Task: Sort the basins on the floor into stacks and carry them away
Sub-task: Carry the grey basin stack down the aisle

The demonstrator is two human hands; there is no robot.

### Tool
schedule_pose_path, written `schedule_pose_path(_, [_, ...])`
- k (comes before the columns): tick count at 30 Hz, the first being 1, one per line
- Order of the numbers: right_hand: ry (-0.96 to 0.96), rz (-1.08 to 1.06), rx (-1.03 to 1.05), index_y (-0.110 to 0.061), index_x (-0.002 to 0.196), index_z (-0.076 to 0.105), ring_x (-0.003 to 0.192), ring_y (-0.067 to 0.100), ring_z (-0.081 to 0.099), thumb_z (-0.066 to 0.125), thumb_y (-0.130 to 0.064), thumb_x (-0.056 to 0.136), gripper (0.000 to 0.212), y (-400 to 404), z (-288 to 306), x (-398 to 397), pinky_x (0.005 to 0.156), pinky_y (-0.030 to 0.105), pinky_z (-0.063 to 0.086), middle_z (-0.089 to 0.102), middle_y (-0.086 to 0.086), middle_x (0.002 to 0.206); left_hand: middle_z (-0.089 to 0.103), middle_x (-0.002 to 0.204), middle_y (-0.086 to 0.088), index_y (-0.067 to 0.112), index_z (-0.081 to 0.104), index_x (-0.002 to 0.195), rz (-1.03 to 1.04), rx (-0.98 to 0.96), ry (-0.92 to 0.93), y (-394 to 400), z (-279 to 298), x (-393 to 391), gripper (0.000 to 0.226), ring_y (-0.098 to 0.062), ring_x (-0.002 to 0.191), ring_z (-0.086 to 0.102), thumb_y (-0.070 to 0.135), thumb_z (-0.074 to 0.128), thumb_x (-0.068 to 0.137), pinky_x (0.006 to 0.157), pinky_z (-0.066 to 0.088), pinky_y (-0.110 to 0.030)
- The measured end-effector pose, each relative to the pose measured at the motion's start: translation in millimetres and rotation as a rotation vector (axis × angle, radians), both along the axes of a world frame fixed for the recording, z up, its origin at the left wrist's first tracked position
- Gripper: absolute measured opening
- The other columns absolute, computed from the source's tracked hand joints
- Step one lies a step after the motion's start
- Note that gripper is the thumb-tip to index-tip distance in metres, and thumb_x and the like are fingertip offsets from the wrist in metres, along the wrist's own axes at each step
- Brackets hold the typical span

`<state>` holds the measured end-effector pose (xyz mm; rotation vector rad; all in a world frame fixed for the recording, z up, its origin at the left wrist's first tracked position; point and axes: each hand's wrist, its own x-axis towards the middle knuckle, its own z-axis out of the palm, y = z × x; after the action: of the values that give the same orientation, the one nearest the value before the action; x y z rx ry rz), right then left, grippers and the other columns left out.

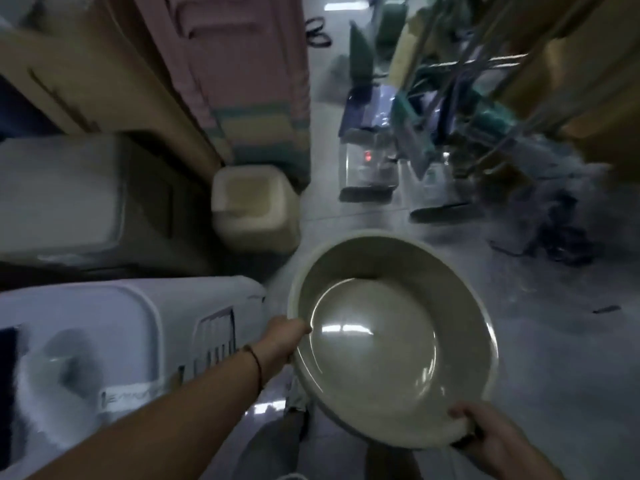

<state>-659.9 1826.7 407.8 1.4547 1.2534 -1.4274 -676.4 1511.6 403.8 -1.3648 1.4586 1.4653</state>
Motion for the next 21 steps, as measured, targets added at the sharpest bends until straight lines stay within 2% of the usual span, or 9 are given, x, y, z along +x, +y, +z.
schedule_pose_path(3, [-0.009,0.221,-0.034,0.008,0.114,0.061,0.064,0.032,0.067,0.049,0.016,0.066,0.05,6,-72,-74,0.049,0.037,0.058,0.071,0.017,0.072,0.071,0.087,-0.017,0.005,0.069,0.096,-0.035,-0.079,0.028,-11,-72,-18,0.041,-0.026,0.069,0.066,0.025,0.064,0.06,0.059,0.056,-0.03])
schedule_pose_path(7, [-0.026,0.34,-0.008,0.0,0.088,0.06,0.05,0.021,0.065,0.045,0.015,0.083,0.022,-10,-169,-151,0.04,0.024,0.053,0.066,0.007,0.052,0.059,0.062,-0.01,0.008,0.061,0.078,-0.09,-0.067,-0.015,-19,-177,-29,0.019,-0.015,0.045,0.051,0.025,0.069,0.073,0.038,0.038,-0.019])
schedule_pose_path(9, [-0.023,0.419,0.042,0.001,0.094,0.06,0.059,0.023,0.067,0.043,0.016,0.085,0.024,-20,-219,-178,0.042,0.026,0.054,0.069,0.009,0.06,0.059,0.061,-0.01,0.006,0.061,0.082,-0.052,-0.062,-0.024,-19,-233,-29,0.024,-0.015,0.042,0.052,0.024,0.069,0.07,0.04,0.041,-0.021])
schedule_pose_path(11, [-0.046,0.468,0.08,-0.001,0.112,0.059,0.08,0.027,0.063,0.046,0.014,0.083,0.035,-15,-280,-192,0.047,0.03,0.058,0.07,0.015,0.09,0.059,0.061,-0.01,0.004,0.061,0.086,0.005,-0.075,-0.025,-15,-284,-25,0.019,-0.015,0.04,0.053,0.019,0.068,0.077,0.037,0.041,-0.021])
schedule_pose_path(13, [-0.055,0.505,0.108,-0.004,0.114,0.059,0.087,0.027,0.06,0.046,0.014,0.082,0.039,-14,-324,-193,0.053,0.031,0.058,0.063,0.016,0.108,0.059,0.064,-0.012,0.0,0.062,0.093,0.082,-0.1,-0.032,-9,-326,-16,0.02,-0.015,0.04,0.055,0.013,0.069,0.079,0.035,0.04,-0.02])
schedule_pose_path(15, [-0.054,0.555,0.091,-0.005,0.107,0.06,0.083,0.025,0.059,0.044,0.016,0.083,0.035,-14,-351,-188,0.065,0.03,0.059,0.063,0.012,0.1,0.067,0.079,-0.012,0.002,0.064,0.103,0.155,-0.092,-0.047,-2,-357,-3,0.023,-0.019,0.06,0.067,0.01,0.07,0.082,0.051,0.054,-0.028])
schedule_pose_path(17, [-0.045,0.582,0.109,-0.003,0.113,0.058,0.088,0.027,0.059,0.048,0.017,0.083,0.037,-8,-371,-177,0.078,0.033,0.054,0.063,0.011,0.101,0.07,0.095,-0.01,0.009,0.064,0.108,0.183,-0.079,-0.05,7,-378,13,0.028,-0.025,0.084,0.069,0.011,0.073,0.082,0.075,0.06,-0.041])
schedule_pose_path(19, [-0.047,0.602,0.11,-0.002,0.124,0.055,0.097,0.028,0.059,0.053,0.015,0.084,0.043,-1,-382,-167,0.08,0.033,0.053,0.062,0.012,0.115,0.07,0.1,-0.008,0.013,0.064,0.109,0.183,-0.11,-0.049,15,-388,26,0.031,-0.028,0.092,0.068,0.013,0.076,0.081,0.084,0.058,-0.046])
schedule_pose_path(21, [-0.062,0.598,0.122,-0.005,0.121,0.054,0.093,0.024,0.058,0.053,0.01,0.087,0.038,3,-383,-160,0.073,0.03,0.055,0.06,0.01,0.115,0.069,0.101,-0.007,0.014,0.065,0.108,0.197,-0.145,-0.016,21,-388,32,0.029,-0.029,0.097,0.068,0.014,0.076,0.081,0.085,0.058,-0.043])
